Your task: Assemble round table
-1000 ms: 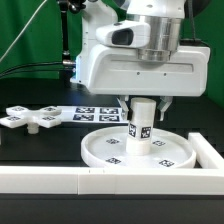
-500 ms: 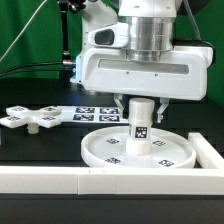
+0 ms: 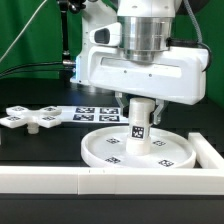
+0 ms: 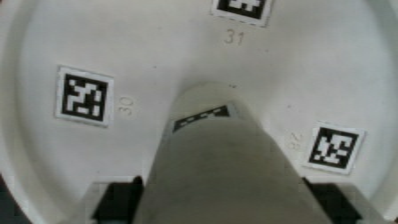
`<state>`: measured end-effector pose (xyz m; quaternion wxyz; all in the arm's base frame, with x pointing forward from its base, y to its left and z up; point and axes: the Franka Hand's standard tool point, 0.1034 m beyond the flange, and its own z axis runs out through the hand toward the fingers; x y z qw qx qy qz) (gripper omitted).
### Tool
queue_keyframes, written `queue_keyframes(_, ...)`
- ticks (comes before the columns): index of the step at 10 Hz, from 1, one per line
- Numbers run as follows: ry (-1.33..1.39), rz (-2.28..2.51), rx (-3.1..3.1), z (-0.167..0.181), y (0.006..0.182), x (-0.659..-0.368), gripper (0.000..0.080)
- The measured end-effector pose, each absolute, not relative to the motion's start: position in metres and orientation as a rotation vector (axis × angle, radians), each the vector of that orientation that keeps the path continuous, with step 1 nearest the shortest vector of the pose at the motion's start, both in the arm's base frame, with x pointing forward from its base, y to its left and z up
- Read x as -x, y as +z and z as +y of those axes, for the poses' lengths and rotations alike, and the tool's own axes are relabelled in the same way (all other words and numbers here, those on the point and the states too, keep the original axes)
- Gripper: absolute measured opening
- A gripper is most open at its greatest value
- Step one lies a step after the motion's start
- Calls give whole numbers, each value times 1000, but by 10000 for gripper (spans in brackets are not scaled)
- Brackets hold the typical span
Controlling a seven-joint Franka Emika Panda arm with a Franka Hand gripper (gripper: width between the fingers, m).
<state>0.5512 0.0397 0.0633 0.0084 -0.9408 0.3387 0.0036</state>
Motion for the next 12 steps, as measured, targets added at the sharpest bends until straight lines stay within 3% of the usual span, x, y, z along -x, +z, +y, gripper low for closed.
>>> queue_keyframes(6, 59, 1863, 2437, 38, 63, -551, 410)
queue_keyframes(12, 82, 2229, 2063, 38, 64, -554, 410)
